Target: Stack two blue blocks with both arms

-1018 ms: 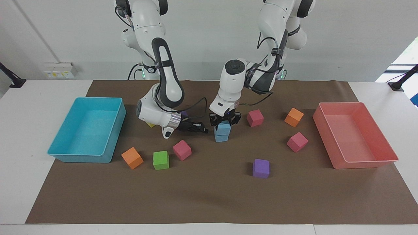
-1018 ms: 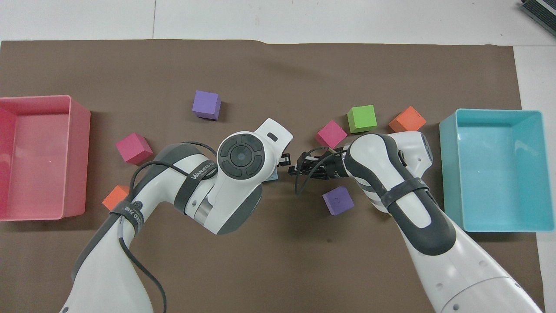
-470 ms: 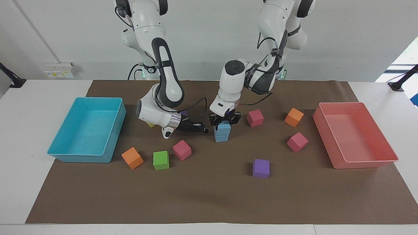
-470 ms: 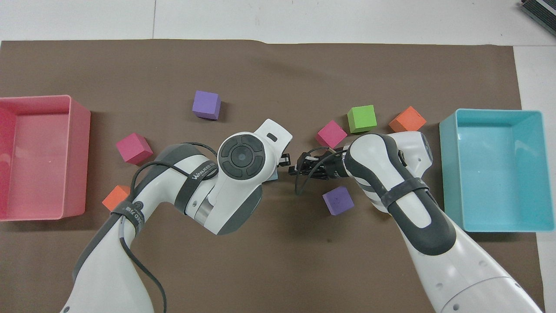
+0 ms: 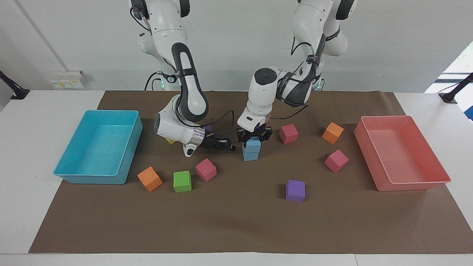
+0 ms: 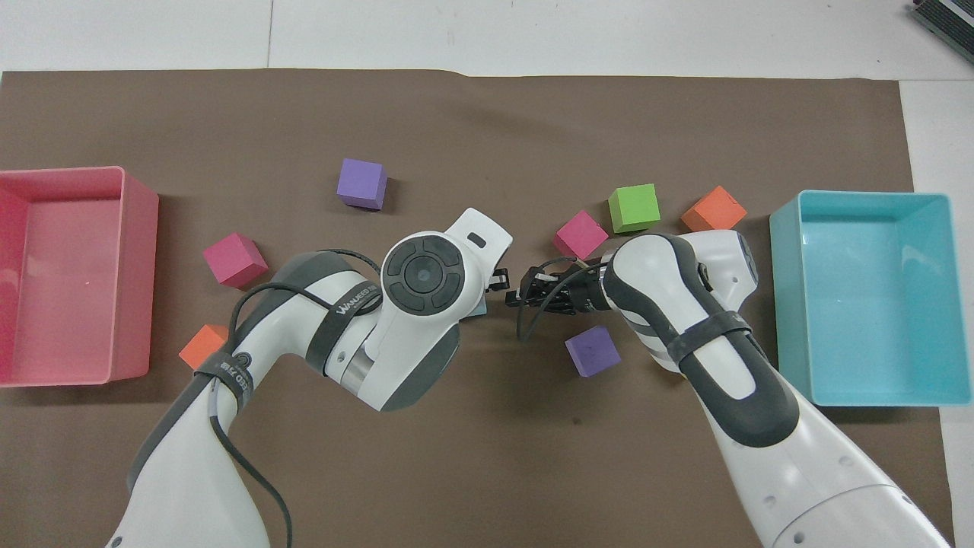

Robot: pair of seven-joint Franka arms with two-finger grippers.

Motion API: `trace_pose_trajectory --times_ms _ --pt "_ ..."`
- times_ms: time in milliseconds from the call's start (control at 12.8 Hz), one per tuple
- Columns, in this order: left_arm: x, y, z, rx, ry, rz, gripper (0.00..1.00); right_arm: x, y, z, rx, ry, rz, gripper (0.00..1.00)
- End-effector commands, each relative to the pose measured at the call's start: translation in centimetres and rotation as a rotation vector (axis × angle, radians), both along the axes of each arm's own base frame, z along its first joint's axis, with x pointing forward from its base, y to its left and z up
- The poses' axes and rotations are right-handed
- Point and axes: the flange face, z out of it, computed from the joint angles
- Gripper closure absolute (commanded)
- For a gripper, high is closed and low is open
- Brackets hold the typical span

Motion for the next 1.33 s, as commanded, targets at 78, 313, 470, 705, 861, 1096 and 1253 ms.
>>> trace_pose_trajectory --times_ms 78,313,470,705,861,1096,1253 --pt "-0.24 -0.15 -0.18 0.002 -0.011 0.004 0.31 -0.18 -0.29 -0.17 0.023 -0.02 0.003 1.0" --pt "-0.4 -0.03 -0.45 0.007 -0.006 -0.002 0.1 -0.18 -0.29 -0.17 0.023 -0.02 0.003 1.0" --pt "-0.41 -0.02 -0.47 0.009 -0.005 -0.004 0.05 -0.18 -0.29 -0.17 0.023 -0.02 0.003 1.0" --pt "-0.37 -0.05 -0.38 0.007 -0.008 -0.01 0.03 -0.19 -0.24 -0.17 0.022 -0.021 0.003 1.0" --pt "-0.37 -0.05 -0.38 0.008 -0.008 -0.016 0.02 -0.18 -0.23 -0.08 0.022 -0.022 0.002 1.0" --pt "-0.49 -0.2 -0.38 0.007 -0.008 -0.019 0.02 -0.18 -0.18 0.07 0.03 -0.019 0.007 1.0" --pt "-0.34 -0.31 0.12 0.003 -0.014 -0.015 0.0 0.14 -0.61 0.6 0.021 -0.024 0.005 1.0"
